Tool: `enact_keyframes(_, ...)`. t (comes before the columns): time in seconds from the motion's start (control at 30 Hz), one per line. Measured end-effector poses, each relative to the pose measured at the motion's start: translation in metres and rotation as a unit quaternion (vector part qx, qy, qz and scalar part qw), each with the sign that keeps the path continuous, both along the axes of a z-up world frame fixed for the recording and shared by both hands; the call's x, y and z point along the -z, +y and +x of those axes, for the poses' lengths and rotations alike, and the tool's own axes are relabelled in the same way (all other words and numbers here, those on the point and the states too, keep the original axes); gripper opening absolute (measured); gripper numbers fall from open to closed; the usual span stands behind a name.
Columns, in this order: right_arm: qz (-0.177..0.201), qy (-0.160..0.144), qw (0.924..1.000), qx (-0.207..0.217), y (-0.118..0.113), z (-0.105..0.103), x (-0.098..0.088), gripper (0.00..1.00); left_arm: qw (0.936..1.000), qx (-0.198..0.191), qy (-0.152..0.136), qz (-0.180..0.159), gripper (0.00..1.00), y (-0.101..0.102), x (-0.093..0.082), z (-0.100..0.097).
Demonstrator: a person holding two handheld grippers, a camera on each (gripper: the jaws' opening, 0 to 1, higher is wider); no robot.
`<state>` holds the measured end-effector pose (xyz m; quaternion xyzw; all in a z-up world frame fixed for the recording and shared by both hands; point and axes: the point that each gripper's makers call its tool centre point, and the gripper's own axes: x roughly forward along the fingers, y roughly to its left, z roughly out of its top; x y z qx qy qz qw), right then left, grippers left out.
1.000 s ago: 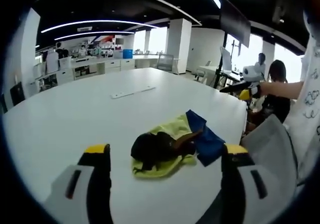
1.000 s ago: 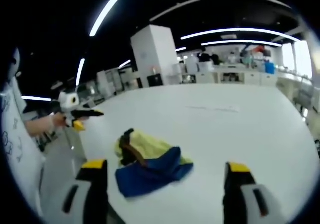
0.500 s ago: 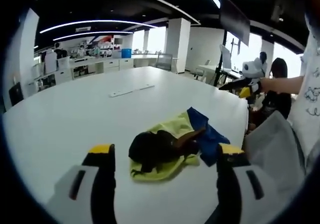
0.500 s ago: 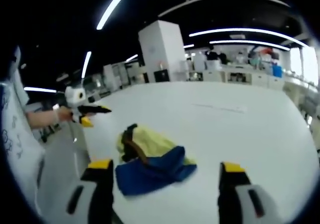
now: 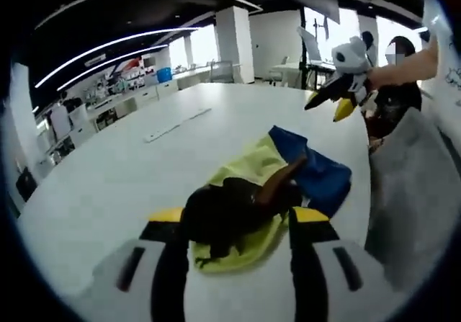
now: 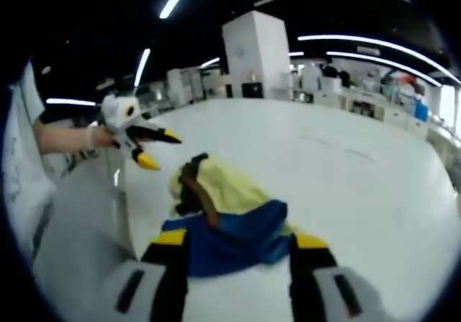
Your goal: Fold the garment on the visible template until the final outline fits inside the template.
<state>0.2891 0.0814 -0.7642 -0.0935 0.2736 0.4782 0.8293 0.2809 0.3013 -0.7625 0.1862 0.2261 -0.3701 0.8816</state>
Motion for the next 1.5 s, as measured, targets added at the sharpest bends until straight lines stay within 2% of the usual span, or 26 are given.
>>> enact_keyframes(0.13, -0.019, -0.005, 0.9996, -0.02, 0.01, 0.002, 0.009, 0.4, 0.9989, 0.024, -0.014, 0.039, 0.39, -0.006, 0.013, 0.007)
enact_keyframes(0.2, -0.034, -0.009, 0.999, -0.029, 0.011, 0.004, 0.013, 0.36, 0.9987, 0.025, -0.013, 0.041, 0.36, -0.008, 0.017, 0.01)
enact_keyframes(0.27, -0.062, -0.028, 0.9964, -0.05, 0.011, 0.007, 0.02, 0.3, 0.9983, 0.032, -0.014, 0.047, 0.32, -0.012, 0.02, 0.011)
enact_keyframes(0.37, -0.079, -0.033, 0.9937, -0.072, 0.018, 0.005, 0.028, 0.27, 0.9967, 0.045, -0.017, 0.065, 0.27, -0.017, 0.027, 0.01)
enact_keyframes(0.4, -0.094, -0.044, 0.9908, -0.087, 0.019, 0.006, 0.031, 0.26, 0.9967, 0.044, -0.016, 0.067, 0.28, -0.018, 0.029, 0.01)
enact_keyframes(0.47, -0.116, -0.063, 0.9858, -0.104, 0.021, 0.007, 0.035, 0.24, 0.9947, 0.053, -0.019, 0.086, 0.27, -0.016, 0.035, 0.01)
enact_keyframes(0.5, -0.127, -0.074, 0.982, -0.119, 0.024, 0.006, 0.038, 0.23, 0.9912, 0.063, -0.032, 0.111, 0.26, -0.013, 0.038, 0.011)
enact_keyframes(0.53, -0.133, -0.077, 0.9801, -0.126, 0.026, 0.005, 0.04, 0.23, 0.9899, 0.069, -0.037, 0.118, 0.26, -0.014, 0.039, 0.01)
enact_keyframes(0.63, -0.13, -0.067, 0.9805, -0.132, 0.035, -0.001, 0.048, 0.23, 0.9883, 0.076, -0.034, 0.128, 0.22, -0.014, 0.046, 0.01)
enact_keyframes(0.67, -0.16, -0.106, 0.9705, -0.145, 0.033, 0.006, 0.05, 0.22, 0.9858, 0.081, -0.042, 0.141, 0.21, -0.012, 0.046, 0.011)
enact_keyframes(0.7, -0.171, -0.118, 0.9659, -0.155, 0.033, 0.006, 0.052, 0.2, 0.9847, 0.084, -0.049, 0.145, 0.2, -0.014, 0.045, 0.012)
enact_keyframes(0.73, -0.177, -0.12, 0.9635, -0.161, 0.036, 0.004, 0.055, 0.2, 0.9842, 0.083, -0.053, 0.147, 0.2, -0.015, 0.045, 0.013)
enact_keyframes(0.8, -0.175, -0.119, 0.9634, -0.165, 0.04, 0.003, 0.059, 0.21, 0.982, 0.079, -0.063, 0.16, 0.2, -0.012, 0.046, 0.019)
enact_keyframes(0.83, -0.185, -0.128, 0.9593, -0.171, 0.04, 0.004, 0.06, 0.2, 0.9814, 0.08, -0.065, 0.162, 0.19, -0.013, 0.046, 0.021)
enact_keyframes(0.87, -0.201, -0.145, 0.9518, -0.18, 0.039, 0.007, 0.062, 0.19, 0.9808, 0.083, -0.068, 0.163, 0.18, -0.014, 0.044, 0.022)
enact_keyframes(0.9, -0.203, -0.151, 0.9502, -0.182, 0.04, 0.008, 0.062, 0.18, 0.9805, 0.083, -0.07, 0.164, 0.18, -0.015, 0.043, 0.022)
enact_keyframes(1.03, -0.199, -0.148, 0.9525, -0.177, 0.041, 0.009, 0.064, 0.14, 0.9787, 0.09, -0.081, 0.165, 0.16, -0.017, 0.036, 0.022)
enact_keyframes(1.1, -0.217, -0.168, 0.9453, -0.177, 0.037, 0.015, 0.067, 0.11, 0.9779, 0.093, -0.085, 0.167, 0.14, -0.016, 0.034, 0.021)
enact_keyframes(1.13, -0.22, -0.17, 0.9443, -0.177, 0.037, 0.016, 0.067, 0.07, 0.9772, 0.095, -0.087, 0.169, 0.13, -0.016, 0.034, 0.022)
enact_keyframes(1.23, -0.213, -0.165, 0.9485, -0.168, 0.038, 0.016, 0.066, 0.02, 0.9774, 0.092, -0.079, 0.173, 0.15, -0.012, 0.04, 0.024)
enact_keyframes(1.33, -0.208, -0.168, 0.9504, -0.159, 0.039, 0.018, 0.061, 0.0, 0.9738, 0.097, -0.076, 0.191, 0.15, -0.008, 0.047, 0.026)
enact_keyframes(1.5, -0.185, -0.166, 0.9592, -0.135, 0.04, 0.02, 0.047, 0.0, 0.9743, 0.102, -0.086, 0.182, 0.1, -0.017, 0.036, 0.022)
